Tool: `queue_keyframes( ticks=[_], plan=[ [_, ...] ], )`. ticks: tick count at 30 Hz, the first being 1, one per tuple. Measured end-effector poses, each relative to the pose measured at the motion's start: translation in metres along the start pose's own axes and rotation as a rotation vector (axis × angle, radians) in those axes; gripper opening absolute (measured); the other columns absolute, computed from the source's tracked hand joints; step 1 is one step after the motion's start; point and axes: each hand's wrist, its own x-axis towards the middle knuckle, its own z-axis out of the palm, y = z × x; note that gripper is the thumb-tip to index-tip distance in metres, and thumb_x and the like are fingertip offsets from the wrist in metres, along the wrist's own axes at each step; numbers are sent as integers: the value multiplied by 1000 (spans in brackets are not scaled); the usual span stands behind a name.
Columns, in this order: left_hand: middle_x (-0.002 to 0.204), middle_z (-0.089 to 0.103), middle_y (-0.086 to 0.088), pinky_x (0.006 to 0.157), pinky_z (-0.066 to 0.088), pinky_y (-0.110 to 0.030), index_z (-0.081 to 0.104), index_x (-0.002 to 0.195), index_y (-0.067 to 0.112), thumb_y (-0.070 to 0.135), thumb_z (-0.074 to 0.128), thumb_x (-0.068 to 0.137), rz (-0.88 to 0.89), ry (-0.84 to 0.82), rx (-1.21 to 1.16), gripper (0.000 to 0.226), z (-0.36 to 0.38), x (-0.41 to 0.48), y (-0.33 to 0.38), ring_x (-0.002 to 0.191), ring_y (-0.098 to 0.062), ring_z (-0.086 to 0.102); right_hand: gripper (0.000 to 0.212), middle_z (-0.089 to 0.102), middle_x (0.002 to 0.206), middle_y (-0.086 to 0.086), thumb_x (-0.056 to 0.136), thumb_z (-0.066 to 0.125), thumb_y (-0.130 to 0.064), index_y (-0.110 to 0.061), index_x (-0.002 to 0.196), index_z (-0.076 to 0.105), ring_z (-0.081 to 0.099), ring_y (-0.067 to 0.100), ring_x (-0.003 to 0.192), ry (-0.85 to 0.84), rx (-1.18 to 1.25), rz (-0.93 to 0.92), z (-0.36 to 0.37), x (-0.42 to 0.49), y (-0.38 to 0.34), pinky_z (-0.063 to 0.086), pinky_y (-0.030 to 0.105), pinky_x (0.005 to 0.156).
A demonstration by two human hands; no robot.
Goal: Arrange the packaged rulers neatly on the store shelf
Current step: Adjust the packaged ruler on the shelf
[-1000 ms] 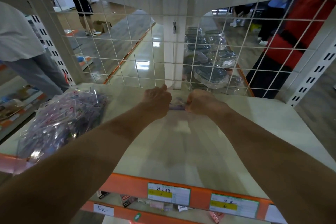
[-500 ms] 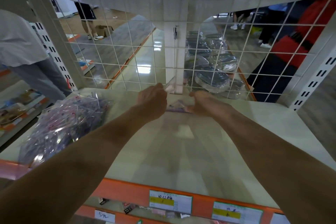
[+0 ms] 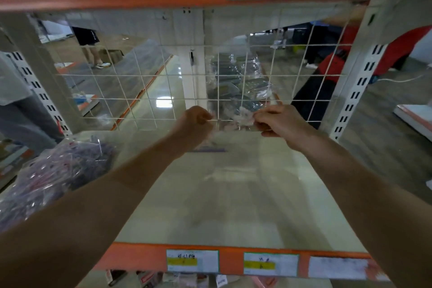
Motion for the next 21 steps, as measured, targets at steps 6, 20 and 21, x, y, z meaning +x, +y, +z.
queue_keyframes(
  ticks=[6,20,21],
  plan=[
    [93,69,-14,85,53,-39,64,99,2,23,57,93,-228,-284,-479,23,26,-9,44,83,-24,65,9,65,78,-8,88,66,-20,-15,86,72,61,5,70,419,-406,-608,-13,-29,12,50,24,66],
    [74,69,-6,58,54,-29,60,99,9,5,50,95,-210,-362,-330,11,55,0,41,54,-14,66,42,51,127,3,82,66,-10,-11,123,58,53,24,112,231,-959,-663,-49,-48,31,52,36,84],
    [73,68,-7,54,54,-27,60,98,9,4,51,95,-216,-358,-311,11,57,2,41,51,-13,64,41,50,128,3,84,64,-12,-10,124,57,51,24,114,201,-997,-647,-47,-45,28,52,38,85]
  ],
)
